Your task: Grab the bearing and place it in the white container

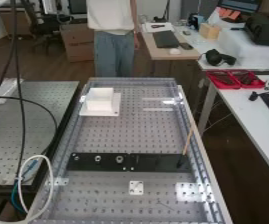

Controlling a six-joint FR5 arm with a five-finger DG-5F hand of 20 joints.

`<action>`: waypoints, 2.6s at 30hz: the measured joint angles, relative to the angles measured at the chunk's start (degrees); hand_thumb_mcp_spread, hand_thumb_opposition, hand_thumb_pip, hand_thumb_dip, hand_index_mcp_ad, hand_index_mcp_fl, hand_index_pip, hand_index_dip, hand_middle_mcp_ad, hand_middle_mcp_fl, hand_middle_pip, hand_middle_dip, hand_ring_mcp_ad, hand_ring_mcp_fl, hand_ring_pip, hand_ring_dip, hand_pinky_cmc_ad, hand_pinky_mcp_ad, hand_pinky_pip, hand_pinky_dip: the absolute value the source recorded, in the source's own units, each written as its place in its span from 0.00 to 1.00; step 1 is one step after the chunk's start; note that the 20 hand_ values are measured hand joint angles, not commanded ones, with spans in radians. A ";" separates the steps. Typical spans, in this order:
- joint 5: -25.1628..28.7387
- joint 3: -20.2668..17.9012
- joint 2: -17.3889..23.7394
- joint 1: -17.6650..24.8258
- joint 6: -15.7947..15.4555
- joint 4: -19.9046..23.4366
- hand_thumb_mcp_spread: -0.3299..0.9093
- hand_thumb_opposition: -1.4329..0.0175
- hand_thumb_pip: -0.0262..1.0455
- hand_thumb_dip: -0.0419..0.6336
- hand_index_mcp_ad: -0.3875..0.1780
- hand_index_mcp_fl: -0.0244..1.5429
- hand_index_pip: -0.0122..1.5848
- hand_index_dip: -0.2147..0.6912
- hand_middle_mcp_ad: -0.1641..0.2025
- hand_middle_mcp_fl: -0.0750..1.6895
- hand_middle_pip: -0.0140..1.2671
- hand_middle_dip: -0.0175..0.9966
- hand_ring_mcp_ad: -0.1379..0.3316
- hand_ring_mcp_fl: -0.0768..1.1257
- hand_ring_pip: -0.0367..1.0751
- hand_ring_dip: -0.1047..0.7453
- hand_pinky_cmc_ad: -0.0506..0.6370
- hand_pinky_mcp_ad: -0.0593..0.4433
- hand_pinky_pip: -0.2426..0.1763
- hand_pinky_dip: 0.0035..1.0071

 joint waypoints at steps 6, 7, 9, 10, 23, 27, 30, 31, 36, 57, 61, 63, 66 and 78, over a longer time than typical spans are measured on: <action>0.00 -0.13 0.01 -0.04 -0.06 0.19 0.33 0.93 0.18 0.09 0.61 0.04 0.01 0.25 0.44 0.08 0.01 0.04 0.31 0.07 0.06 0.14 0.05 0.09 0.55 0.02; -0.01 -0.14 0.02 -0.05 -0.07 0.20 0.38 0.87 0.23 0.09 0.59 0.04 0.01 0.25 0.44 0.07 0.02 0.04 0.31 0.07 0.06 0.15 0.04 0.08 0.55 0.02; -0.05 -0.17 0.03 -0.08 -0.13 0.25 0.43 0.75 0.27 0.09 0.55 0.04 0.01 0.25 0.44 0.07 0.05 0.05 0.30 0.07 0.07 0.15 0.13 0.19 0.51 0.05; -0.06 -0.18 0.04 -0.08 -0.10 0.27 0.44 0.70 0.26 0.09 0.54 0.04 0.02 0.25 0.43 0.07 0.06 0.06 0.32 0.07 0.07 0.15 0.19 0.25 0.49 0.06; 2.03 -3.46 0.58 0.09 0.24 3.18 0.48 0.54 0.28 0.09 0.53 0.04 0.04 0.24 0.44 0.08 0.09 0.11 0.53 0.07 0.11 0.15 0.48 0.51 0.40 0.12; 3.26 -6.57 0.80 0.11 0.59 5.96 0.52 0.53 0.35 0.09 0.52 0.04 0.04 0.22 0.43 0.07 0.09 0.11 0.52 0.07 0.11 0.15 0.51 0.51 0.36 0.12; 5.04 -10.73 0.83 0.21 0.86 10.08 0.53 0.52 0.36 0.11 0.48 0.04 0.05 0.19 0.43 0.08 0.09 0.11 0.52 0.08 0.11 0.15 0.50 0.52 0.36 0.12; 5.36 -11.38 0.84 0.23 0.83 10.74 0.53 0.52 0.37 0.11 0.47 0.04 0.05 0.17 0.44 0.08 0.09 0.11 0.52 0.08 0.11 0.15 0.51 0.52 0.36 0.12; 9.08 -17.20 0.73 0.55 0.60 17.15 0.53 0.50 0.40 0.16 0.43 0.04 0.05 0.11 0.43 0.07 0.09 0.13 0.53 0.08 0.12 0.15 0.53 0.55 0.37 0.12; 13.58 -27.03 -5.86 -3.20 8.02 28.22 0.56 0.47 0.61 0.34 0.35 0.07 0.44 0.30 0.44 0.07 0.08 0.13 0.54 0.08 0.11 0.15 0.53 0.55 0.36 0.12; 12.01 -26.76 -7.92 -4.79 8.92 28.47 0.56 0.45 0.61 0.34 0.35 0.07 0.56 0.36 0.44 0.07 0.08 0.13 0.54 0.08 0.11 0.15 0.55 0.55 0.36 0.13; 10.87 -26.44 -9.27 -5.90 9.21 28.63 0.56 0.45 0.61 0.37 0.35 0.07 0.62 0.39 0.44 0.07 0.09 0.13 0.54 0.08 0.11 0.15 0.55 0.55 0.35 0.12; 9.27 -25.88 -11.11 -7.38 9.33 29.01 0.57 0.45 0.62 0.37 0.35 0.07 0.68 0.41 0.44 0.07 0.08 0.13 0.55 0.08 0.11 0.15 0.56 0.55 0.35 0.12; 4.60 -24.24 -17.37 -10.80 7.10 33.18 0.59 0.41 0.62 0.41 0.35 0.06 0.78 0.51 0.44 0.07 0.08 0.14 0.51 0.08 0.11 0.15 0.56 0.55 0.35 0.12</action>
